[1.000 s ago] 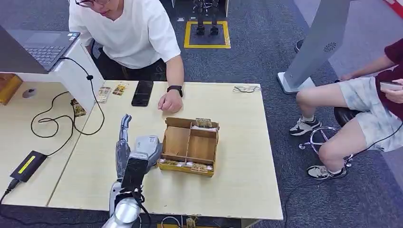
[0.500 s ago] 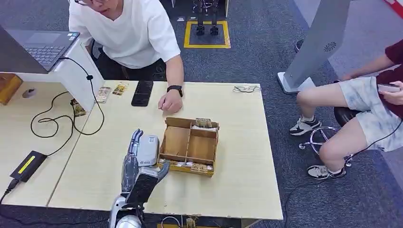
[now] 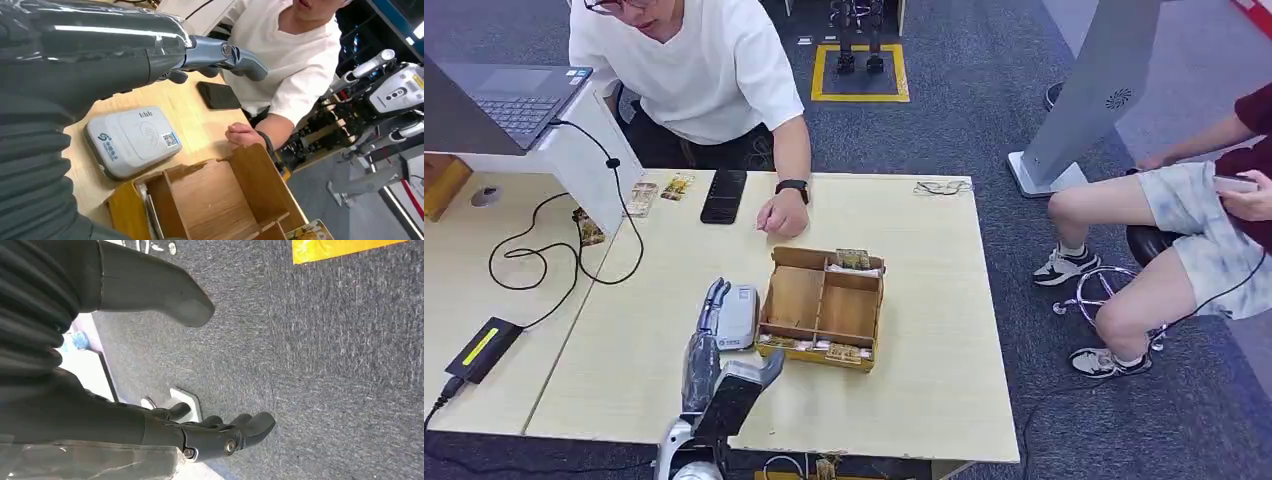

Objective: Pass the card to the sensor for recognition and then transmit it.

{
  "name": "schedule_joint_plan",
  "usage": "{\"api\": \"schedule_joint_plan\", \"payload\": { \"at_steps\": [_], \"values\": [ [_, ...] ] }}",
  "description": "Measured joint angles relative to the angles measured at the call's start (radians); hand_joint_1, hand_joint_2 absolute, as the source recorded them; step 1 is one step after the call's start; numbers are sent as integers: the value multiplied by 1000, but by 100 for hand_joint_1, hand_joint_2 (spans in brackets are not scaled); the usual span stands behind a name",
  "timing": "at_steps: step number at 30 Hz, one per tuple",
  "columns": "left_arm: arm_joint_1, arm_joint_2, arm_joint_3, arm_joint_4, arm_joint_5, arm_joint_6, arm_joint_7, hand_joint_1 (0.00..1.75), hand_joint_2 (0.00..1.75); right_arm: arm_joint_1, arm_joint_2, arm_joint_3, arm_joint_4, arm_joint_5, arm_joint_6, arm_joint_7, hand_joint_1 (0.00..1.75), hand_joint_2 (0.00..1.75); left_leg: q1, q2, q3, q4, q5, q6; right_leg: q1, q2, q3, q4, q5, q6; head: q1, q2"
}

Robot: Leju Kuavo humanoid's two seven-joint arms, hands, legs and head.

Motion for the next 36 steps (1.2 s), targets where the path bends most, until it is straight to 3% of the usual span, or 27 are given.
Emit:
{"api": "schedule_joint_plan", "payload": {
  "at_steps": [8,11,16,24,30,36],
  "values": [
    [-1,0,0,0,-27,6,-10,0,175,0,0,0,0,23,1,0,0,175,0,0,0,0,0,0,0,0,0,0,0,0,0,0],
    [-9,1,-6,0,-184,67,-71,0,175,0,0,0,-1,46,6,-11,0,175,0,0,0,0,0,0,0,0,0,0,0,0,0,0],
    [-25,11,-54,2,-348,85,-130,0,175,0,-6,1,-2,73,16,-27,0,175,0,0,0,0,0,0,0,0,0,0,0,0,0,0],
    [-70,28,-145,51,-429,97,-179,0,175,-3,-29,13,-1,101,16,-39,0,175,0,0,0,0,0,0,0,0,0,0,0,0,0,0],
    [-97,34,-193,101,-467,95,-176,0,175,-5,-44,33,1,106,14,-39,0,175,0,0,0,0,0,0,0,0,0,0,0,0,0,0],
    [-135,32,-221,163,-502,41,-124,0,175,-8,-57,60,3,106,8,-36,0,175,0,0,0,0,0,0,0,0,0,0,0,0,0,0]
  ]
}}
